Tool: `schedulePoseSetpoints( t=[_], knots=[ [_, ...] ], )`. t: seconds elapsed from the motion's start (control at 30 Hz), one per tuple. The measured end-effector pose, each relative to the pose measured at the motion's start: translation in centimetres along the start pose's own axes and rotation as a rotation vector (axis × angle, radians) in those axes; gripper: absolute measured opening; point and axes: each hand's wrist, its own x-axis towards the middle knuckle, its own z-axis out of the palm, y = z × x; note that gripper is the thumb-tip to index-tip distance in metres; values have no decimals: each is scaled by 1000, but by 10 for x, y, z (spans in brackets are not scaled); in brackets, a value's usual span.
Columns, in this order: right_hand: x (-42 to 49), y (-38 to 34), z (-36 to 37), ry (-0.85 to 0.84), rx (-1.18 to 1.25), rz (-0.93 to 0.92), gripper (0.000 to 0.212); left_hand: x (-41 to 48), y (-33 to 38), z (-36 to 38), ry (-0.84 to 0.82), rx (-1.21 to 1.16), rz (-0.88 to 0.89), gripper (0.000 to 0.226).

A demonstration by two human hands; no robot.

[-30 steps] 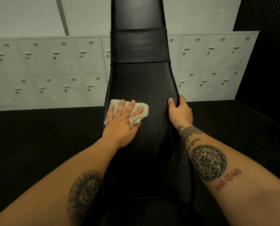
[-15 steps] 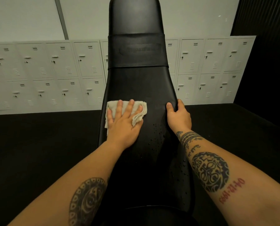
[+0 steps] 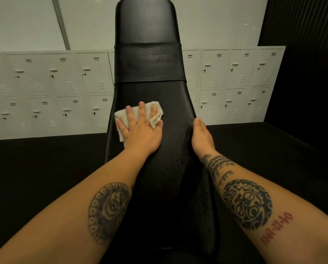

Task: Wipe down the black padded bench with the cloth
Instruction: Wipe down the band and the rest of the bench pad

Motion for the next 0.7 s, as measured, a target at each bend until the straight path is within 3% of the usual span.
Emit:
schedulePoseSetpoints(
  t=[0.13, 0.23, 0.3, 0.43, 0.5, 0.6, 0.7],
  knots=[
    [2, -6, -3, -41, -67, 9, 66, -21, 35, 14, -60, -13, 171, 62],
    [-13, -9, 0, 100, -241, -112, 54, -43, 47, 21, -119, -39, 257, 61],
    [-26, -10, 1, 201, -215, -209, 42, -52, 49, 23, -159, -69, 297, 59],
    [-44, -5, 1, 209, -26, -215, 34, -55, 47, 5, -339, -188, 254, 53],
    [-55, -6, -1, 195, 52, -220, 33, -43, 41, -12, -359, -489, 65, 51],
    [-68, -18, 3, 15, 181, -236, 51, -33, 28, -45, -179, -1284, -297, 52],
    [-76, -42, 13, -130, 205, -300, 83, -26, 25, -72, -190, -1568, -301, 35]
  ],
)
